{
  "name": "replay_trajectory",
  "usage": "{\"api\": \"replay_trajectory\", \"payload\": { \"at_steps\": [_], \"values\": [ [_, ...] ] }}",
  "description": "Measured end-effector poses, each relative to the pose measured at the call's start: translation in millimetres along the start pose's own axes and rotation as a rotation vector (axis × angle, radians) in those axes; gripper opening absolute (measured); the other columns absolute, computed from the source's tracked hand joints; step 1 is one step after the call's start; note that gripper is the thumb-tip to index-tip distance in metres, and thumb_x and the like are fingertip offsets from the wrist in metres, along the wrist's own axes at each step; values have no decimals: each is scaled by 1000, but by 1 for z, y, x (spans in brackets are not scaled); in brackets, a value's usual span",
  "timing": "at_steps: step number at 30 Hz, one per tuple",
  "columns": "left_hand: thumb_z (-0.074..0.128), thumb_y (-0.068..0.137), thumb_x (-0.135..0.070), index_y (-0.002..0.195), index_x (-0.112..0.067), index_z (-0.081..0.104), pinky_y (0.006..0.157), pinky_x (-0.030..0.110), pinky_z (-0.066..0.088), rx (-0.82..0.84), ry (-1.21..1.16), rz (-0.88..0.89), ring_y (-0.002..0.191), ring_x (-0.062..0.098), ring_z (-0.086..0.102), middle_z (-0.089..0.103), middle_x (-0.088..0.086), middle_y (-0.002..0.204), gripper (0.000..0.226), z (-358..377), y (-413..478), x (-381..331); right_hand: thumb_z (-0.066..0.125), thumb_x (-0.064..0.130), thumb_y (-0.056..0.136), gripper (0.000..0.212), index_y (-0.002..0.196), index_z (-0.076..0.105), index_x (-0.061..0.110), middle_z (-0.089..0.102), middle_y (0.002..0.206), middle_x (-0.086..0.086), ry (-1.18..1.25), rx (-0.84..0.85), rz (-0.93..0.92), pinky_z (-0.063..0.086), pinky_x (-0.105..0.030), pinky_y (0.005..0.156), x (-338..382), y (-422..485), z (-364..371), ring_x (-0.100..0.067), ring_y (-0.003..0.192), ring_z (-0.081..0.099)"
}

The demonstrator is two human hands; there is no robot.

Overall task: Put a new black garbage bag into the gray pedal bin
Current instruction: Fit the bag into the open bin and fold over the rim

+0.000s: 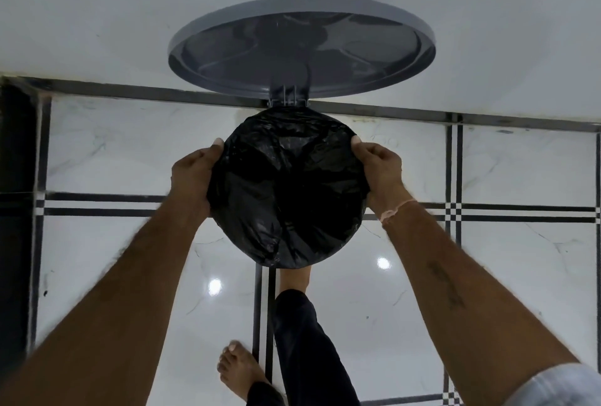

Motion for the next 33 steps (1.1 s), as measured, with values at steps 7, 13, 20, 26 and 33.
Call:
{"api": "replay_trajectory", "payload": {
  "at_steps": [7,13,20,26,33],
  "values": [
    [80,87,-42,111,-12,75,70,34,56,-24,76,-143,94,24,67,72,5,107,39,9,27,-8,80,30,91,35,98,76,-4,78,101,-21,-125,-17,61,64,-39,87,13,31,12,-34,95,76],
    [75,88,-51,105,-15,79,77,31,58,133,97,7,92,18,72,76,1,103,40,31,27,-29,77,38,92,33,86,77,5,76,89,-14,-122,138,-100,64,-40,88,28,27,32,-28,86,76],
    [84,84,-32,96,-2,78,66,24,59,168,164,73,77,21,77,80,11,91,33,48,49,-45,75,22,95,31,68,66,11,70,65,-5,-96,222,-65,58,-28,62,39,43,62,-16,57,68],
    [88,78,-34,99,-11,81,81,34,62,152,262,-60,89,25,76,79,12,102,32,52,73,-34,69,28,97,22,85,73,10,75,86,-10,-241,334,319,64,-31,63,12,62,73,-22,68,73],
    [91,67,-43,89,-6,78,75,35,64,209,287,-156,75,23,74,78,13,93,46,51,75,-27,59,23,103,16,92,66,15,75,65,5,-436,404,256,57,-18,53,14,60,69,-12,65,71]
  ]
}}
Point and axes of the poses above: each hand's wrist, its own y-axis towards the middle knuckle, its own z-axis out of the palm, x = y × z, the point moved 9 cm from there along y, towards the middle knuckle
